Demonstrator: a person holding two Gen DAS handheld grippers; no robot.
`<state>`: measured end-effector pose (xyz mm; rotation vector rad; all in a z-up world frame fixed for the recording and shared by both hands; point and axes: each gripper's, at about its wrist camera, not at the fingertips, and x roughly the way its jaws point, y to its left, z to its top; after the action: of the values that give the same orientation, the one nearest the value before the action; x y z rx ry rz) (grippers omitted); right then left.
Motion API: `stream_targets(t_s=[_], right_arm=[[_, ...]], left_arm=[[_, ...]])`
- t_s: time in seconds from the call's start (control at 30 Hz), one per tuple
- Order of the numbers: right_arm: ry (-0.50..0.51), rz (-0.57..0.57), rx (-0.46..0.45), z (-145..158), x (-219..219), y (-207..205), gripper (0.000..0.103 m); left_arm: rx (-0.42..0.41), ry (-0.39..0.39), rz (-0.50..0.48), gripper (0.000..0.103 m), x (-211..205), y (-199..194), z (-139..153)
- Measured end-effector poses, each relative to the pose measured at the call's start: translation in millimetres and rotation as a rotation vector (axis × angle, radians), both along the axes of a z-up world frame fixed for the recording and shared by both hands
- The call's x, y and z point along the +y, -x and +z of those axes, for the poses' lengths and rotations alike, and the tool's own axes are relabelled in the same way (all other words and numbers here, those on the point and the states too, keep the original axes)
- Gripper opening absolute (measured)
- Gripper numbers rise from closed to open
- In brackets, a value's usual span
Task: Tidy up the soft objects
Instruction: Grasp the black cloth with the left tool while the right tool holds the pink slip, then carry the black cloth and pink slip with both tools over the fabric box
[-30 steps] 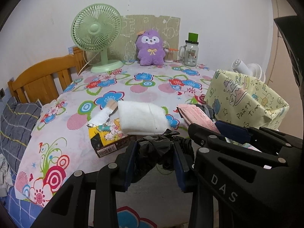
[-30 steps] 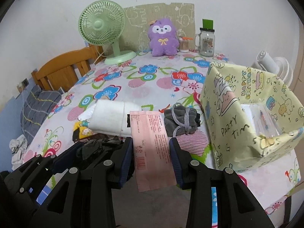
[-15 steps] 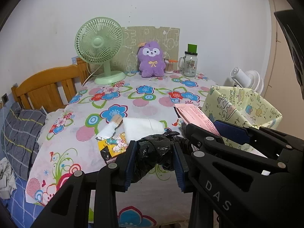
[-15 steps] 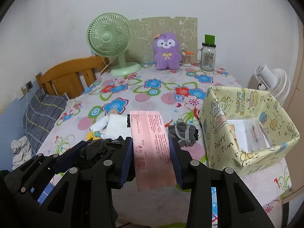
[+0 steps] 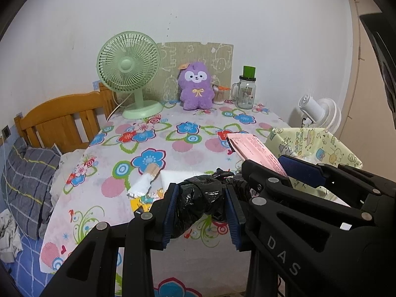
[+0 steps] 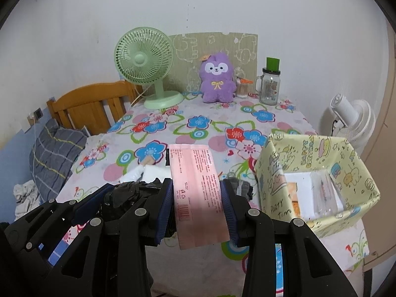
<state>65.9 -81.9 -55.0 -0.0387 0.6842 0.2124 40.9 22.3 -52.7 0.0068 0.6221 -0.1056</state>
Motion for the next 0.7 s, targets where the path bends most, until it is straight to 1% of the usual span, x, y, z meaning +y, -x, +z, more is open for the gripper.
stream_targets(t_s=[0.33, 0.53, 0.7], right_arm=[[-0.014, 0.000, -0.030, 16, -9, -6, 0.043], [-0.018, -0.008, -0.037, 20, -21, -10, 0.043], [-0.015, -0.009, -0.043, 24, -32, -13, 0.043]], left_arm=[[-0.023, 0.008, -0.016, 0.037, -8, -9, 15], [-0.025, 0.002, -0.029, 0.037, -21, -14, 19], [-0.028, 0.014, -0.030, 0.037, -33, -18, 22]])
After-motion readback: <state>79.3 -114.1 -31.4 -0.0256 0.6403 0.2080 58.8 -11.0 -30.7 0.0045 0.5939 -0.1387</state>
